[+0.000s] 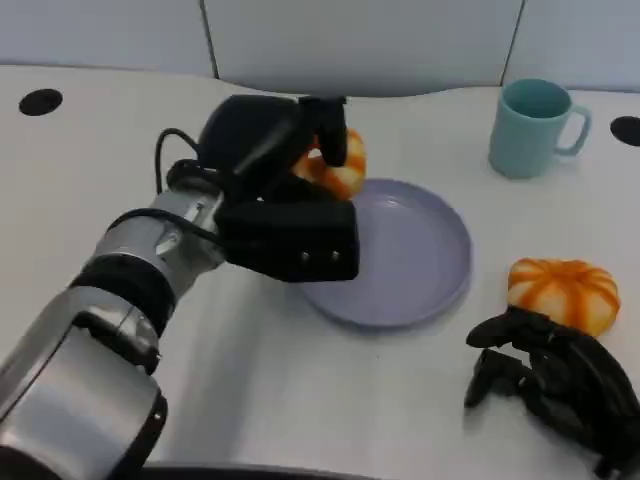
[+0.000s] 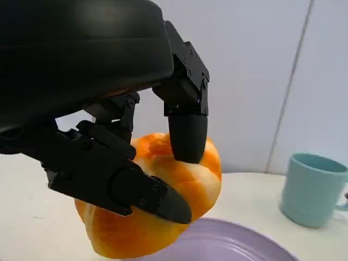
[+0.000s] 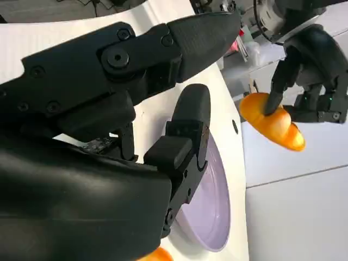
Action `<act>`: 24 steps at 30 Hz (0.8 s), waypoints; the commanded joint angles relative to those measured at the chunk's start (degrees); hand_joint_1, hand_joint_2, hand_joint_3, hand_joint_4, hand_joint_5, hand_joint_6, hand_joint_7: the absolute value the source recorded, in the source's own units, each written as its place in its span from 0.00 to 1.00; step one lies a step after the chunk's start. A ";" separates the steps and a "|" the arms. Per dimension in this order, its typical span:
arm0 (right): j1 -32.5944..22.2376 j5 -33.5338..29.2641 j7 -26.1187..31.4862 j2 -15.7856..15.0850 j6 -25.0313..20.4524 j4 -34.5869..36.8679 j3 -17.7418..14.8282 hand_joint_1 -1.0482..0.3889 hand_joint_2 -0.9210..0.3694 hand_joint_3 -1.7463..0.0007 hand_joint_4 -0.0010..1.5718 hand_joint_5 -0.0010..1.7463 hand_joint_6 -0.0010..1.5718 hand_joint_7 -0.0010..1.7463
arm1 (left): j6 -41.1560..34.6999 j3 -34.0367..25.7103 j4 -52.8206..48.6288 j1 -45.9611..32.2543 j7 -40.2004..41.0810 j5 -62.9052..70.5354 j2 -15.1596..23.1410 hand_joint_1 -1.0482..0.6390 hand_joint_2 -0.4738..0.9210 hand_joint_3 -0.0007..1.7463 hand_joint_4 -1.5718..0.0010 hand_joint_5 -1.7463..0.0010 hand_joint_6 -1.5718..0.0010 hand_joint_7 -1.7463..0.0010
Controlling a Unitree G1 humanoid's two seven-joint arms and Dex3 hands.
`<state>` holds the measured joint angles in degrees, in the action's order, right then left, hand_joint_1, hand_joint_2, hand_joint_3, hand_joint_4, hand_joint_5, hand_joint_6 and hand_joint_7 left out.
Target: Grasp the bread from the table and place it into the plate.
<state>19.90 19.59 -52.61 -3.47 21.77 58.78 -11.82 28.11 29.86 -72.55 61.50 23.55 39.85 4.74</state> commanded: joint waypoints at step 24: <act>-3.05 -0.95 0.52 0.68 -1.16 -1.04 0.81 0.35 0.00 0.96 0.44 0.81 0.47 0.52 | -0.40 5.66 -1.94 0.29 -4.95 3.39 -4.76 0.46 0.95 0.06 0.45 0.00 0.59 0.00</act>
<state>18.84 19.49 -52.57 -2.84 21.12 56.52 -11.17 27.88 34.97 -74.22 61.53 18.31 42.59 -0.27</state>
